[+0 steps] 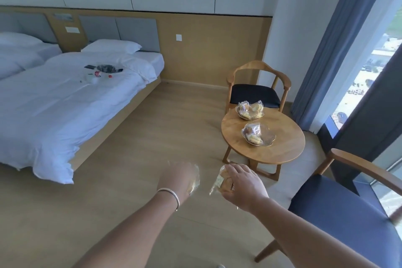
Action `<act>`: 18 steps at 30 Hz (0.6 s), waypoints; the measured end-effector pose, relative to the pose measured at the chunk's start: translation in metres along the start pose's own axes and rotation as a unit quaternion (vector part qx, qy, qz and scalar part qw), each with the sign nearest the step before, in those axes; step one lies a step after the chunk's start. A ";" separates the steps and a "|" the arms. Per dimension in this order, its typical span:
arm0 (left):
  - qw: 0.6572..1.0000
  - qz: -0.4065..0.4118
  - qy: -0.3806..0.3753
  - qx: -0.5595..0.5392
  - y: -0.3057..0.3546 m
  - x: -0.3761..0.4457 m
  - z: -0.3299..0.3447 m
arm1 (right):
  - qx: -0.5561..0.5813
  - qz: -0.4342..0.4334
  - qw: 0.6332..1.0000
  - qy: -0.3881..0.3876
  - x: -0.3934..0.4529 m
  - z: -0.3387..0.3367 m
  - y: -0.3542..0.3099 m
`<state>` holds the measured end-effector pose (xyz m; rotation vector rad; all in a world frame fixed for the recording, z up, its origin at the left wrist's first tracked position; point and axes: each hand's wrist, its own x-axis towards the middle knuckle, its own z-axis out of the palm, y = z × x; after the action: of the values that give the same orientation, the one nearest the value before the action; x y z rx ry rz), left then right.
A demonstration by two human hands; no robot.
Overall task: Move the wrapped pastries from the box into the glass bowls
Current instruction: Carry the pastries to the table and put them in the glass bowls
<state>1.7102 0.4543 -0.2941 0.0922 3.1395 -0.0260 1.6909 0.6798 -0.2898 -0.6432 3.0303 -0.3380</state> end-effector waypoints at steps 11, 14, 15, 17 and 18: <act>0.999 -0.030 -0.021 0.025 -0.002 0.147 -0.021 | 0.018 -0.031 0.999 -0.018 0.151 -0.018 0.075; 0.999 -0.032 -0.028 0.035 -0.004 0.176 -0.024 | 0.022 -0.028 0.999 -0.018 0.178 -0.021 0.088; 0.998 -0.034 -0.028 0.037 -0.004 0.186 -0.025 | 0.025 -0.027 0.999 -0.019 0.186 -0.022 0.092; 0.998 -0.034 -0.034 0.041 -0.006 0.207 -0.025 | 0.028 -0.025 0.999 -0.023 0.204 -0.020 0.098; 0.998 -0.031 -0.037 0.042 -0.007 0.217 -0.025 | 0.028 -0.024 0.999 -0.025 0.213 -0.020 0.101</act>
<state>1.4927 0.4602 -0.2697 -0.0069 3.0666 -0.1584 1.4549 0.6876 -0.2882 -0.7110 2.9507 -0.4004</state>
